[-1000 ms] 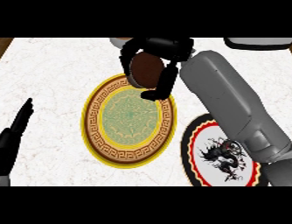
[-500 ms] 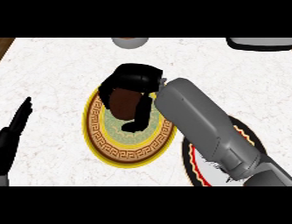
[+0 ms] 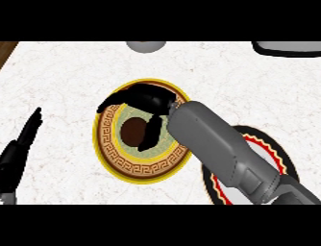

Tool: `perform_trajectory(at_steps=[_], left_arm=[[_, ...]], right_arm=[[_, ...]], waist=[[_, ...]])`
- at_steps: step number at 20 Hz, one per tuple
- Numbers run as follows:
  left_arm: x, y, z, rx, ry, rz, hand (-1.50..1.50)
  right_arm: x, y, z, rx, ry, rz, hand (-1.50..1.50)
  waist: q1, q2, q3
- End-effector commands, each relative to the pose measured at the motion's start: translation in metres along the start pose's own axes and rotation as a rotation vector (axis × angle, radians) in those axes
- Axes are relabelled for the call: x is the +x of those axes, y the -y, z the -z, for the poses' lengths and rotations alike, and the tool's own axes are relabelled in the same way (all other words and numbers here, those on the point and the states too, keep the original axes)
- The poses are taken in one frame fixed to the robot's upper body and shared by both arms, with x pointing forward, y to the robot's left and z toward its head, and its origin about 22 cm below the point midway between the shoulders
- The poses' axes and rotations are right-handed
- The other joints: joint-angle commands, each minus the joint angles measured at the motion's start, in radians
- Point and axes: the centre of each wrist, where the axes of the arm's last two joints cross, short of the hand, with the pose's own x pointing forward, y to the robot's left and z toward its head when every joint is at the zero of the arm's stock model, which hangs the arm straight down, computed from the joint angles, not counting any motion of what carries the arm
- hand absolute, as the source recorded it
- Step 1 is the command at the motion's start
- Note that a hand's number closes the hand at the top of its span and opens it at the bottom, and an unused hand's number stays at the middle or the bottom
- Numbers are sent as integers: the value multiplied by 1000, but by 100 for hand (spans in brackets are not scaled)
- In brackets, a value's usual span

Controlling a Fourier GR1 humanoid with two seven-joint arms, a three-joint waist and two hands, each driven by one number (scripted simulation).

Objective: Pick the cupcake from the plate and place it in the plate

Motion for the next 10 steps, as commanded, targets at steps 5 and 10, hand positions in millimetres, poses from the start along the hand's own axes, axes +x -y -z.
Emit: perform_trajectory(at_steps=[5, 10], left_arm=[[1, -11, 11, 17, 9, 8, 0], [-2, -5, -3, 6, -1, 14, 0]], right_arm=[[-2, 23, -5, -240, 31, 277, -150], [-32, 66, -33, -376, -44, 383, -150]], waist=[[-12, 0, 0], [-5, 5, 1]])
